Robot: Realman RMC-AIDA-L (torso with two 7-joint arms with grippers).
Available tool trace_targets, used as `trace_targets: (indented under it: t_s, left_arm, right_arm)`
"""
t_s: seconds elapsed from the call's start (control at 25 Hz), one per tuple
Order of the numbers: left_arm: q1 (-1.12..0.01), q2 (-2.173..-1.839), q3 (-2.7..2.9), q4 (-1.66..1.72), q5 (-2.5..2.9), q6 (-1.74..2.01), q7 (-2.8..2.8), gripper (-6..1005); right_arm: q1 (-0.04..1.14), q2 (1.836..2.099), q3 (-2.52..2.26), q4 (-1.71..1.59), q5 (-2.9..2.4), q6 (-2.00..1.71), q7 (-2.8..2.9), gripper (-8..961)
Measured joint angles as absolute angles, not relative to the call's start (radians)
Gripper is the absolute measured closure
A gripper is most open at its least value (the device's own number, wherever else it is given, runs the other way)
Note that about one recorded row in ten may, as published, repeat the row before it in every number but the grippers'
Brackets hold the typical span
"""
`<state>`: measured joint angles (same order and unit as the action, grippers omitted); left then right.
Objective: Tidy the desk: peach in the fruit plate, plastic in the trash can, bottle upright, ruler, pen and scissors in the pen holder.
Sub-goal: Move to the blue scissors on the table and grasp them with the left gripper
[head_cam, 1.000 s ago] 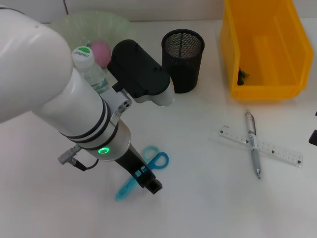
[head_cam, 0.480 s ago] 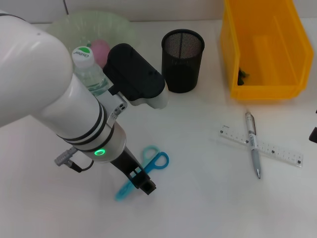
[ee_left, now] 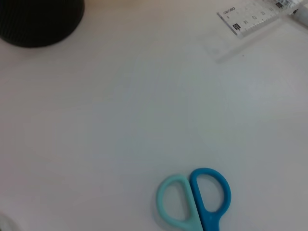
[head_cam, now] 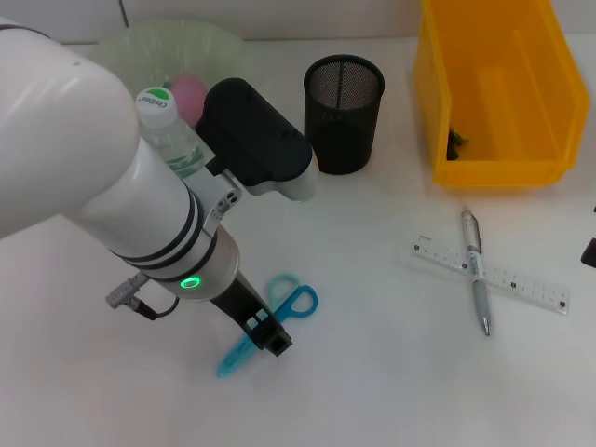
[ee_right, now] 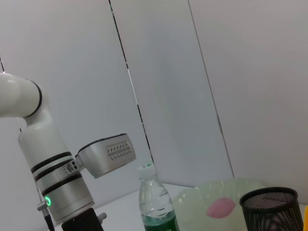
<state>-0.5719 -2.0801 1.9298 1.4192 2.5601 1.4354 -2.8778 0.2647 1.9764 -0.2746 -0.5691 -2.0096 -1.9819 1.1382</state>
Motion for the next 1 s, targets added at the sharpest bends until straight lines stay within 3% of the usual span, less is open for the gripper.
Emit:
trace_targets:
  t_s: [1.0]
  left_arm:
    - [-0.589, -2.080, 1.930, 1.371, 2.556, 1.409, -2.878, 398]
  right_arm:
    - [0.265, 1.985, -0.275, -0.569, -2.008, -1.960, 1.138, 211]
